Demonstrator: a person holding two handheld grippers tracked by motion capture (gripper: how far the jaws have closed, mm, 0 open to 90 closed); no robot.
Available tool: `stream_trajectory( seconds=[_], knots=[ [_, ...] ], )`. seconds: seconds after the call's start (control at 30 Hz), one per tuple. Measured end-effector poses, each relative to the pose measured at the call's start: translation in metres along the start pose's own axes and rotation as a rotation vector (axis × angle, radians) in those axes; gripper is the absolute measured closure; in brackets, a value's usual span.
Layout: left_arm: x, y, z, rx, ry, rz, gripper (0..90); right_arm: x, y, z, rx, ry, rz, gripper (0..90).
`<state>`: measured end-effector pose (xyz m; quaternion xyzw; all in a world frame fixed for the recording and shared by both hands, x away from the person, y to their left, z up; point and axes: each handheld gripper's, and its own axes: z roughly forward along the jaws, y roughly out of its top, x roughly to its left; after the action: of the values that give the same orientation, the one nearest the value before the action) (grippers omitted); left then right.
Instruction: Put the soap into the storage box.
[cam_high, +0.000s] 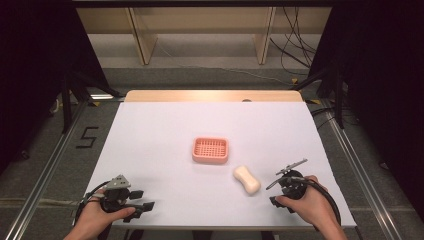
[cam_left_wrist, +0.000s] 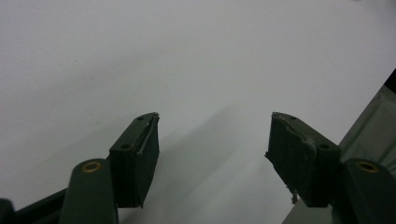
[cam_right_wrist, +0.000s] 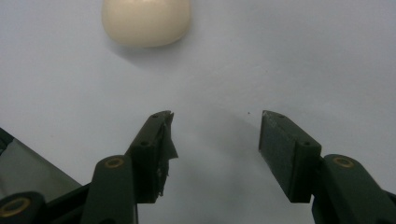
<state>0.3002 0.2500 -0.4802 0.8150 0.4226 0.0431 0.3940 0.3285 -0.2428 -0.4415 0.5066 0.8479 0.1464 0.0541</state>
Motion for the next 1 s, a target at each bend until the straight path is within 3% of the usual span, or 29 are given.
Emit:
stream_trajectory(
  seconds=[0.03,0.07,0.17,0.23,0.27,0.3,0.37,0.43,0.5,0.57,0.83,0.87,0.97,1.0],
  knots=[
    [0.000,0.000,0.000,0.001,0.000,0.000,33.4,0.001,0.002,-0.001,0.012,0.002,0.006,46.1],
    [0.000,0.000,0.000,0.001,0.001,0.000,33.4,0.000,0.004,0.000,0.020,-0.006,-0.021,46.9],
    [0.000,0.000,0.000,0.007,0.002,0.007,33.4,0.004,0.008,-0.001,0.053,-0.009,0.000,47.6],
    [-0.001,-0.001,0.001,-0.009,-0.001,-0.014,33.4,0.007,0.015,-0.001,0.074,-0.005,0.007,49.6],
    [-0.001,-0.001,0.000,-0.008,-0.001,-0.015,33.4,0.006,0.018,-0.001,0.081,0.013,-0.013,49.6],
    [0.000,-0.001,-0.001,0.003,0.001,-0.002,33.4,0.009,0.020,-0.002,0.088,0.007,0.007,49.7],
    [0.000,-0.001,-0.002,0.010,0.001,0.007,33.4,0.009,0.022,-0.002,0.086,0.007,-0.014,49.7],
    [-0.001,0.000,-0.001,-0.003,-0.001,-0.002,33.4,0.012,0.026,-0.001,0.098,-0.002,0.007,49.4],
    [-0.001,0.000,0.000,-0.003,-0.003,-0.003,33.4,0.008,0.032,0.000,0.097,-0.011,-0.053,47.9],
    [-0.001,0.000,0.000,0.007,0.008,0.002,33.4,0.011,0.036,0.000,0.112,-0.005,-0.009,47.0],
    [-0.001,0.000,0.000,0.002,0.003,0.002,33.3,0.014,0.049,0.006,0.107,0.026,-0.039,45.9],
    [-0.001,0.000,0.001,0.007,0.007,0.000,33.3,0.016,0.051,0.005,0.127,0.002,-0.020,45.6],
    [-0.001,0.000,0.000,-0.003,-0.005,0.000,33.3,0.018,0.055,0.006,0.134,-0.001,-0.024,44.9],
    [-0.001,0.000,0.000,0.001,0.000,0.002,33.3,0.017,0.057,0.006,0.127,0.003,-0.047,44.8]
  ],
)
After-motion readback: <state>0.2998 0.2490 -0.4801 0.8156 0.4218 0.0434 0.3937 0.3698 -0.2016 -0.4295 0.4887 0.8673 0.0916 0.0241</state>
